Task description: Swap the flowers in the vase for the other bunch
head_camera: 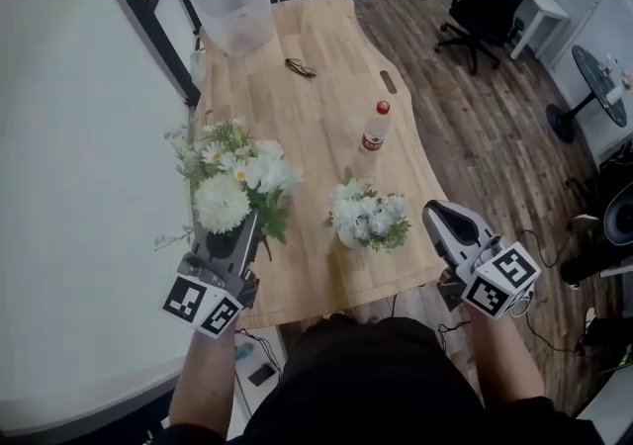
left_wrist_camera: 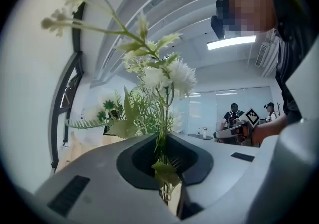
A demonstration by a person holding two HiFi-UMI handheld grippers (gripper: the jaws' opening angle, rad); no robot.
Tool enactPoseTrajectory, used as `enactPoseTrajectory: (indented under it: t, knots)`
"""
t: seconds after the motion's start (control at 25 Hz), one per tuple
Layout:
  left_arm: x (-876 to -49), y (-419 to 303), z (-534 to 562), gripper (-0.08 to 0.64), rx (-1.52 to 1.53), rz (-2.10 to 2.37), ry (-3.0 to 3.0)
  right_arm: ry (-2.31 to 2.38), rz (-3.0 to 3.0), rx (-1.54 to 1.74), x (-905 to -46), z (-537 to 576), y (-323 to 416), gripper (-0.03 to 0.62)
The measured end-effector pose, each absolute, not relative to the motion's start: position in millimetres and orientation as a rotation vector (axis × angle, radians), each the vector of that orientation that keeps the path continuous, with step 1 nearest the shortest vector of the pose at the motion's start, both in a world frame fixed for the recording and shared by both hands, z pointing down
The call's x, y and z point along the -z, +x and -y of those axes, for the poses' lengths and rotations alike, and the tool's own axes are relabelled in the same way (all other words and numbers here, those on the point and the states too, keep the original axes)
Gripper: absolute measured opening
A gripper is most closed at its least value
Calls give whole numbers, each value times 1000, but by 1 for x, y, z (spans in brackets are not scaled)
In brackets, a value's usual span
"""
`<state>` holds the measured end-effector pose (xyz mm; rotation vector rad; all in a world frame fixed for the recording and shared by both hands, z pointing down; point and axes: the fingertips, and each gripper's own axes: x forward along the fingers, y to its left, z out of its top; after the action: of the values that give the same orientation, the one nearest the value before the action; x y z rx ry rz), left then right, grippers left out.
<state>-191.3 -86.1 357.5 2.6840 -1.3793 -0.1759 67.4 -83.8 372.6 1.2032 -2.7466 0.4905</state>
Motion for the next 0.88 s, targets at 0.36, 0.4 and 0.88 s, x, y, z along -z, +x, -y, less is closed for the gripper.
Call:
enactPoseTrajectory:
  t: [0.36, 0.4, 0.88]
  knots:
    - [-377, -168, 97, 34, 193, 1265, 2691, 914, 2735, -522, -388, 103, 37, 119]
    - [-379, -168, 98, 34, 188, 1266, 2677, 879, 2725, -528, -393, 104, 33, 136]
    - [-397, -157, 105, 34, 53, 1436, 2576, 570, 2651, -614, -457, 118, 28, 161]
